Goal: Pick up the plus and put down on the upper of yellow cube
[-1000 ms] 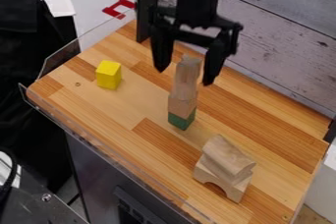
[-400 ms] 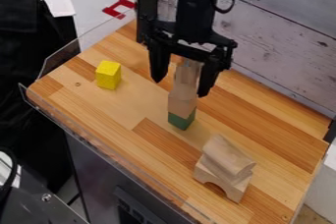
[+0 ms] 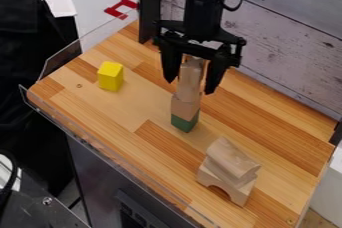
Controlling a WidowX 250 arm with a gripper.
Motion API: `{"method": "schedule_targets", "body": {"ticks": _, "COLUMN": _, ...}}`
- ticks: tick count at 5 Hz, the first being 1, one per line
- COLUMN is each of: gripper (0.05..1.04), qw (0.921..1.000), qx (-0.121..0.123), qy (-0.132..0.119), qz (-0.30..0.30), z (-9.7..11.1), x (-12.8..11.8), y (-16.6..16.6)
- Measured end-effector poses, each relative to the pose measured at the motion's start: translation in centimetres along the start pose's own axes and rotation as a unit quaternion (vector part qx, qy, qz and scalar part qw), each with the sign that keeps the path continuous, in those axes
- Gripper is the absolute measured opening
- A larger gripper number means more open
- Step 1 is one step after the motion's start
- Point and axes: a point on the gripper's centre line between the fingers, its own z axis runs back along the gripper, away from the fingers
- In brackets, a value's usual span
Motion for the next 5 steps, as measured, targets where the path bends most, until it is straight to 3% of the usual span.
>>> {"method": "schedule_targets", "body": {"ticks": 1, "gripper": 0.462, "qw": 0.9999, "qx": -0.002, "qy": 0.001, "qz": 0.012, "z": 0.2, "x": 0.0, "y": 0.6}}
{"method": "schedule_targets", "body": {"ticks": 3, "gripper": 0.459, "qw": 0.9983, "qx": -0.017, "qy": -0.026, "qz": 0.049, "z": 4.1, "x": 0.2, "y": 3.0}}
{"method": "schedule_targets", "body": {"ticks": 4, "gripper": 0.459, "qw": 0.9963, "qx": -0.021, "qy": -0.054, "qz": 0.064, "z": 6.5, "x": 1.7, "y": 6.2}}
{"method": "schedule_targets", "body": {"ticks": 5, "gripper": 0.459, "qw": 0.9973, "qx": -0.015, "qy": -0.034, "qz": 0.063, "z": 4.7, "x": 3.8, "y": 10.6}}
